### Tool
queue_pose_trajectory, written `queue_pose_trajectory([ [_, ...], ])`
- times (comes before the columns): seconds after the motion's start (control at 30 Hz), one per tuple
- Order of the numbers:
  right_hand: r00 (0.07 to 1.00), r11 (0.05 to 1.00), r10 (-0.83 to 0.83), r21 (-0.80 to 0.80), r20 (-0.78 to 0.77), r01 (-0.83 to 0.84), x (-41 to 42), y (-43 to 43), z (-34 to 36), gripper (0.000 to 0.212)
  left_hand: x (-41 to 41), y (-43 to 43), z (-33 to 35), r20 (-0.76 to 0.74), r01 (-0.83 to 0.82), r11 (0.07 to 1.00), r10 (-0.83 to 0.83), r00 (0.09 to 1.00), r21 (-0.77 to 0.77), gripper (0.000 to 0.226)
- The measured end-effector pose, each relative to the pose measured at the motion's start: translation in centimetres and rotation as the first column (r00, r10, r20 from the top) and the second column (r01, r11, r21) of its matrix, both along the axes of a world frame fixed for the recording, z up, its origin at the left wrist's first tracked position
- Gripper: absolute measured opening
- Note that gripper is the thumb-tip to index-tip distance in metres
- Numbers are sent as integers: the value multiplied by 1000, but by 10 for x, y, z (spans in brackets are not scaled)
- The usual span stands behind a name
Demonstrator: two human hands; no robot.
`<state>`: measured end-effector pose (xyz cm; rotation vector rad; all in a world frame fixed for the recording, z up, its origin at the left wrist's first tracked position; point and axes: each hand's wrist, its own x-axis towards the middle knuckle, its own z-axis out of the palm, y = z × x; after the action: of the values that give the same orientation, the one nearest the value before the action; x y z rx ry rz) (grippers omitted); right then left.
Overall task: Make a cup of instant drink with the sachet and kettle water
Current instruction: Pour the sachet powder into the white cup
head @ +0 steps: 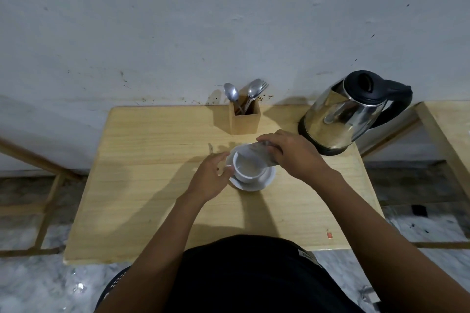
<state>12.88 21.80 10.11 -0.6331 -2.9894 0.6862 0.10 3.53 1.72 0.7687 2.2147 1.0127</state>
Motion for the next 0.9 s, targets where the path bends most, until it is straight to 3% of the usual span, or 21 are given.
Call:
queue_pose_trajectory([
  [0.1, 998, 998, 58, 0, -10, -58, -6, 2, 2, 38, -6, 11, 8, -152, 70, 997, -63, 986, 39, 48],
  [0.17, 996, 996, 86, -6, -21, -86, -9, 2, 4, 41, -8, 22, 11, -185, 93, 994, -81, 979, 53, 39],
  [0.27, 997, 996, 64, -55, -38, -66, -12, 2, 7, 45, -11, 33, 6, -175, 81, 995, -70, 982, 56, 21],
  [0.4, 995, 973, -94, -215, -45, 82, -6, 12, 3, 41, -16, 36, -2, -81, 23, 995, -16, 997, 94, 17],
  [0.57, 979, 964, -200, -188, -44, 189, 1, 18, -6, 12, -14, 37, -2, -33, 14, 996, -12, 999, 84, 20],
  [0.9, 965, 969, -246, -23, -89, 245, 3, 11, -9, 13, -10, 37, -1, -90, -9, 998, 14, 996, 60, 23],
])
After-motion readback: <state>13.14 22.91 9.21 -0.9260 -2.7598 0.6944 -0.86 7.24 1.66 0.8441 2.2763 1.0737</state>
